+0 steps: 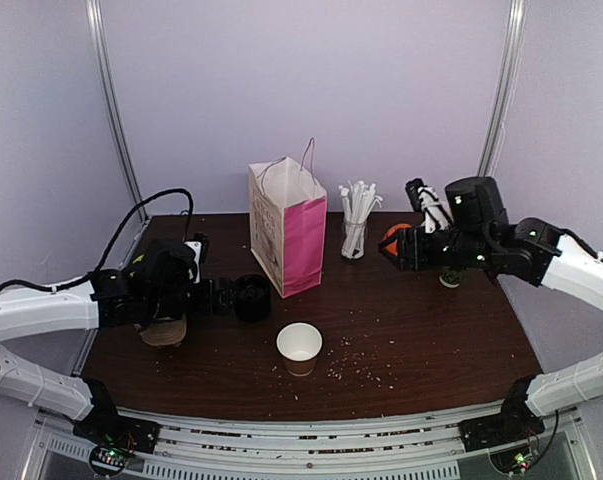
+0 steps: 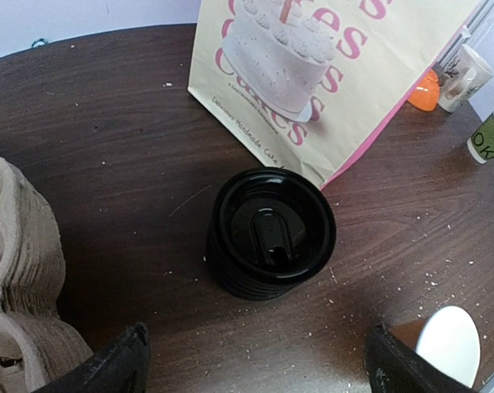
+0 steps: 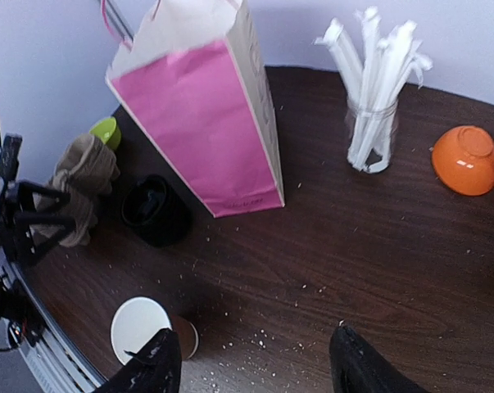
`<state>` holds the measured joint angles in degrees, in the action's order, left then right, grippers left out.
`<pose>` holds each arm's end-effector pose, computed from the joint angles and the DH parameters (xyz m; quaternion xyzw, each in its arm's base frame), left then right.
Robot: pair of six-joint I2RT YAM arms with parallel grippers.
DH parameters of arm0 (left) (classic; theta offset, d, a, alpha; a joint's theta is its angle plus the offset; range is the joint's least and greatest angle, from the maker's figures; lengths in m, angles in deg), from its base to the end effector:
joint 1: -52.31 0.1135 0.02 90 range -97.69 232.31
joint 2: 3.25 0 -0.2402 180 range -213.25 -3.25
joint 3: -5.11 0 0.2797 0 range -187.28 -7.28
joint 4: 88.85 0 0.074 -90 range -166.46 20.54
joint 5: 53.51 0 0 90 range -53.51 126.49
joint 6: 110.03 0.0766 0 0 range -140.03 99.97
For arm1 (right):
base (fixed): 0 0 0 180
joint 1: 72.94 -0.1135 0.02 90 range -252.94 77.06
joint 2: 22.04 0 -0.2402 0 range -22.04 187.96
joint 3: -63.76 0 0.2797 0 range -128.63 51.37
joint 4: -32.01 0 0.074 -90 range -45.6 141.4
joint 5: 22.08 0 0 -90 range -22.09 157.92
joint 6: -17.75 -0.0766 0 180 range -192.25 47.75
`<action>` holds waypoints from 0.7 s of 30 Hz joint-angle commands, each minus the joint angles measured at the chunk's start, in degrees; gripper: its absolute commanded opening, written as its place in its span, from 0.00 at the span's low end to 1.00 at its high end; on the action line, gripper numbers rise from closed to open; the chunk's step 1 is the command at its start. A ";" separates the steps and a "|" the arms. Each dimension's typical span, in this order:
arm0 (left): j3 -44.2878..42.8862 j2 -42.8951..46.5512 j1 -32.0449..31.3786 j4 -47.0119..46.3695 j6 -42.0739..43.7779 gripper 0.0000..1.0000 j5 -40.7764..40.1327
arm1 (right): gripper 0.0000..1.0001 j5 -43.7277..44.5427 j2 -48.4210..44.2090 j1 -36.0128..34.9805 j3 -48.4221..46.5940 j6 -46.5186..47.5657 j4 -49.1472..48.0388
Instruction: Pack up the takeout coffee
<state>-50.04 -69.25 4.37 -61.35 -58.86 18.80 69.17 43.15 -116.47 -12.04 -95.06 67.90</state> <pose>0.2265 -0.2162 0.1891 0.0039 0.8919 -0.1951 0.4079 0.2406 0.2263 0.3187 -0.1462 0.8319 0.2851 0.4530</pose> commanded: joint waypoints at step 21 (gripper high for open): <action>-14.86 -25.68 10.09 -3.76 -1.44 0.52 13.02 | 0.49 -4.99 12.74 -5.10 10.53 -11.58 -22.29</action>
<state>-63.97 -93.88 14.40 -64.03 -61.57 29.90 64.89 55.37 -121.19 -1.33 -105.90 46.83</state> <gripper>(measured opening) 0.539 0.495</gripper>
